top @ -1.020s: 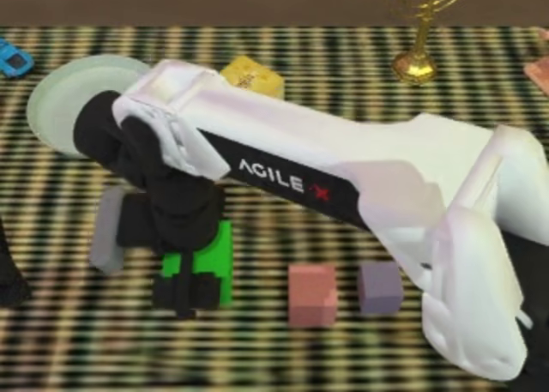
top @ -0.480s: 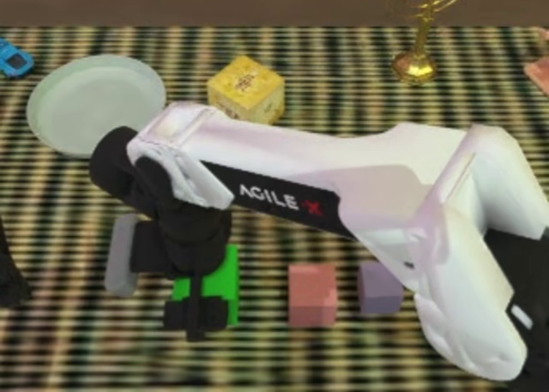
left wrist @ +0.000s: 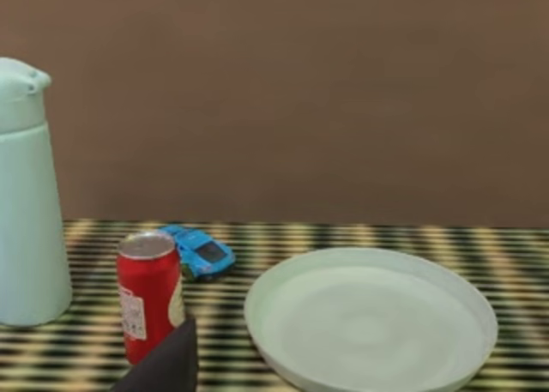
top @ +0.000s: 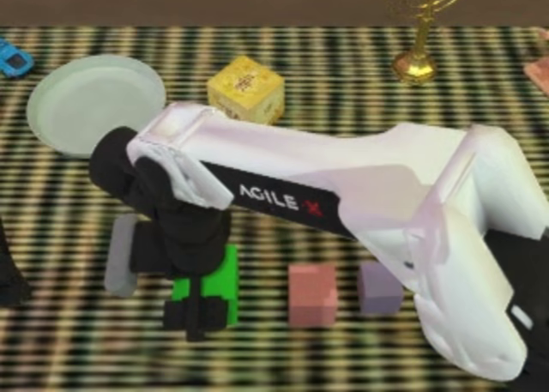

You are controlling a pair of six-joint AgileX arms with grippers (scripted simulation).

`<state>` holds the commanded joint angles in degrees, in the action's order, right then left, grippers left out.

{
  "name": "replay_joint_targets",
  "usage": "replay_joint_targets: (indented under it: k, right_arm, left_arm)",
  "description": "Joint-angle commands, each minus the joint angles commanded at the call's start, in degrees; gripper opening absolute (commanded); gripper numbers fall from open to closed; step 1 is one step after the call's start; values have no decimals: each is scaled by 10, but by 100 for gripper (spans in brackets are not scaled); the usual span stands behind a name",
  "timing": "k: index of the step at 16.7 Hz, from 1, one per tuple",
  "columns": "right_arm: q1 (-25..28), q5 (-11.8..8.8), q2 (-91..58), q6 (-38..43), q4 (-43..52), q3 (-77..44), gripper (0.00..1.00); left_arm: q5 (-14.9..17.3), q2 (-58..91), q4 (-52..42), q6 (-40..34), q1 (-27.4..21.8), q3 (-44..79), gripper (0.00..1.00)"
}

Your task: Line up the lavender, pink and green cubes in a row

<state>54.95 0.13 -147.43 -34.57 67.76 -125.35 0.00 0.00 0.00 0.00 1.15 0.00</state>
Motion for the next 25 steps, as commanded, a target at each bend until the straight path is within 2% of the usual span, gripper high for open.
replay_joint_targets:
  k: [5,6,16,25]
  right_arm:
    - [0,0,0,0,0,0,98]
    - [0,0,0,0,0,0,100]
    - [-1,0,0,0,9,-9,100]
    - [4,0,3,-1,154,-150,100]
  left_arm:
    - [0,0,0,0,0,0,100]
    - [0,0,0,0,0,0,100]
    - [0,0,0,0,0,0,100]
    - [0,0,0,0,0,0,100]
